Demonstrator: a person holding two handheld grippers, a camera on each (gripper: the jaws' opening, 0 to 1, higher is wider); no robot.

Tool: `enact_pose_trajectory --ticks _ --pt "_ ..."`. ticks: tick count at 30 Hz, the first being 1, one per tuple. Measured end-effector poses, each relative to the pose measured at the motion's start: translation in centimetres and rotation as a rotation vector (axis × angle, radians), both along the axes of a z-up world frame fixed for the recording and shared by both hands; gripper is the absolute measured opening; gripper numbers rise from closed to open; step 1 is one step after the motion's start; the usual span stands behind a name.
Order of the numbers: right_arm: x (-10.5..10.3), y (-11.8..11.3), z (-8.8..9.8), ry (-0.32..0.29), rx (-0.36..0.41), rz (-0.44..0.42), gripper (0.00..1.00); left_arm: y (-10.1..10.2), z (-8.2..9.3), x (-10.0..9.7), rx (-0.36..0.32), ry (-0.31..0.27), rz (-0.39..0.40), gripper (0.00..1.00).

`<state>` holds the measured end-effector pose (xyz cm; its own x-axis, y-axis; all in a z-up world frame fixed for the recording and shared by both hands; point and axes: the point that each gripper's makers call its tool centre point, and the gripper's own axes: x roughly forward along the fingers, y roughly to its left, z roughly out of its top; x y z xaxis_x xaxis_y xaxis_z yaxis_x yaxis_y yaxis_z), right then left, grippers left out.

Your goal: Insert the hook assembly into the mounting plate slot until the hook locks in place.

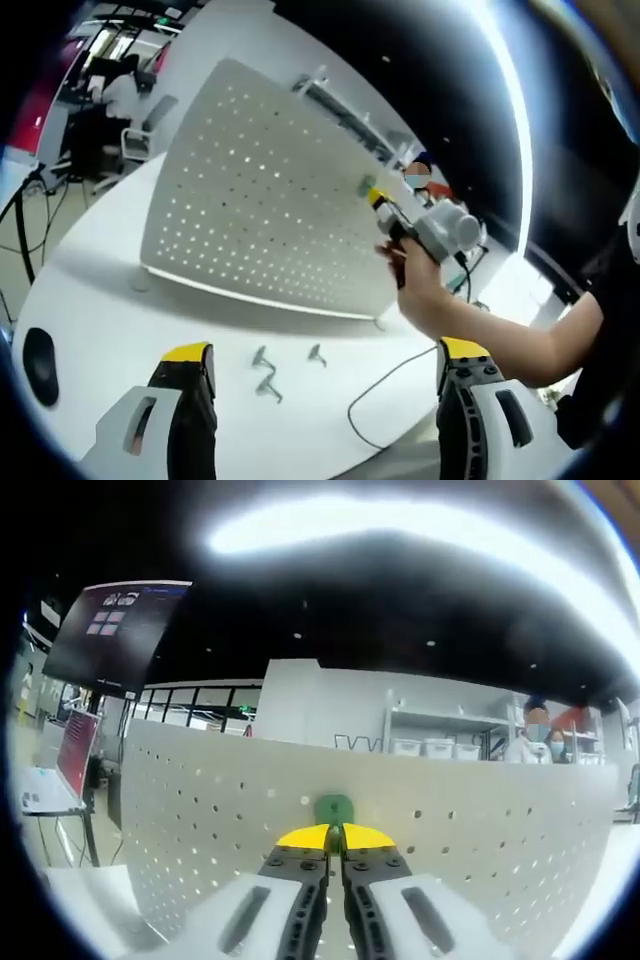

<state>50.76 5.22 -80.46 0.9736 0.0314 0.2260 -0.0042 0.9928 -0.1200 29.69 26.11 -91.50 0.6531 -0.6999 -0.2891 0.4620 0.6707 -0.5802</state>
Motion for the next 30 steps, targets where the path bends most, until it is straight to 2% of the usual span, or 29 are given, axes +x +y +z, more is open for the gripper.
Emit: enact_pose_trajectory --ticks 7,10,23,25,26,27,30 --pt "-0.03 -0.35 0.04 0.009 0.078 0.009 0.00 0.03 -0.16 -0.10 -0.004 0.006 0.006 0.92" --pt "-0.15 -0.69 0.19 0.013 0.135 0.006 0.00 0.03 -0.19 -0.13 -0.005 0.008 0.009 0.92" --pt "0.24 -0.34 0.08 0.059 0.173 -0.009 0.00 -0.22 -0.22 -0.48 -0.002 0.007 0.001 0.92" --pt "0.29 -0.39 0.06 0.084 0.218 0.005 0.00 -0.16 -0.28 -0.51 -0.006 0.010 0.004 0.92" --pt "0.40 -0.45 0.06 0.088 0.209 0.005 0.00 -0.13 -0.37 -0.53 -0.003 0.011 0.004 0.92" --pt "0.43 -0.43 -0.03 0.097 0.169 0.000 0.00 -0.11 -0.46 -0.55 0.003 0.010 0.004 0.92" --pt "0.59 -0.19 -0.07 0.118 0.146 -0.008 0.00 -0.19 -0.58 -0.65 0.011 0.011 -0.002 0.92"
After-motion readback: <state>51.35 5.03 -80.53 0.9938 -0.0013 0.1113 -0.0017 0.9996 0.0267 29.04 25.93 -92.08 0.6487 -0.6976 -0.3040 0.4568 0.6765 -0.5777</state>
